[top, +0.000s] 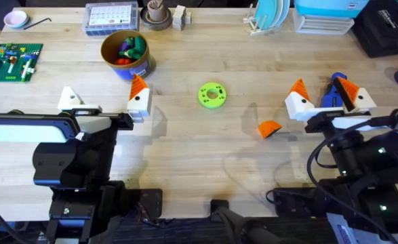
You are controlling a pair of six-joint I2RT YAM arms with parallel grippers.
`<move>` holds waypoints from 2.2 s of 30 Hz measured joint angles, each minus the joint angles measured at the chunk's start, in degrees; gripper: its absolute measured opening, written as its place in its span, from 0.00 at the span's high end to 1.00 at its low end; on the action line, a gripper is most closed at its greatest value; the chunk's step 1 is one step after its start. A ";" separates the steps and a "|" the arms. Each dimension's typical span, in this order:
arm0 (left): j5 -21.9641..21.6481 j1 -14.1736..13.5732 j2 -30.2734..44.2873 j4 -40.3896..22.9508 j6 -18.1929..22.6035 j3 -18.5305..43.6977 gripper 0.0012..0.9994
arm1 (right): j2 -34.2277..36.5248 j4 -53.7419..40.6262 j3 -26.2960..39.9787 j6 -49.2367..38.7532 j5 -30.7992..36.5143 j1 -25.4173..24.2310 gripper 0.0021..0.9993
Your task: Pick up the gripper from the table and insert it into the empty holder that is missing its gripper. Then pick up a screw, insert it into the mounting hole, and use the screwdriver to tighten it. Finally, clean up the table by picking up the vegetable and placing it into the bucket.
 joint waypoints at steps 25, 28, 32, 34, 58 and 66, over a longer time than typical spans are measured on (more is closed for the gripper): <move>-0.35 0.00 2.13 -17.26 0.26 10.76 0.01 | 3.12 -14.15 9.53 0.00 -0.29 0.00 0.01; -0.54 0.00 6.08 -25.03 0.37 19.14 0.01 | 7.30 -20.58 16.72 0.00 -0.85 0.00 0.01; -1.31 0.00 14.36 -37.79 0.43 31.77 0.01 | 14.78 -29.90 27.84 0.00 -1.47 0.00 0.01; -2.45 0.00 18.91 -43.93 0.43 37.81 0.01 | 18.64 -34.31 33.25 -0.02 -1.56 0.00 0.01; -5.16 0.00 44.70 -75.68 -0.52 65.93 0.01 | 31.76 -45.93 53.02 -0.67 -1.94 0.00 0.00; -13.21 0.00 47.77 -75.43 -5.45 64.07 0.01 | 31.76 -45.92 53.02 -3.08 -1.92 0.00 0.00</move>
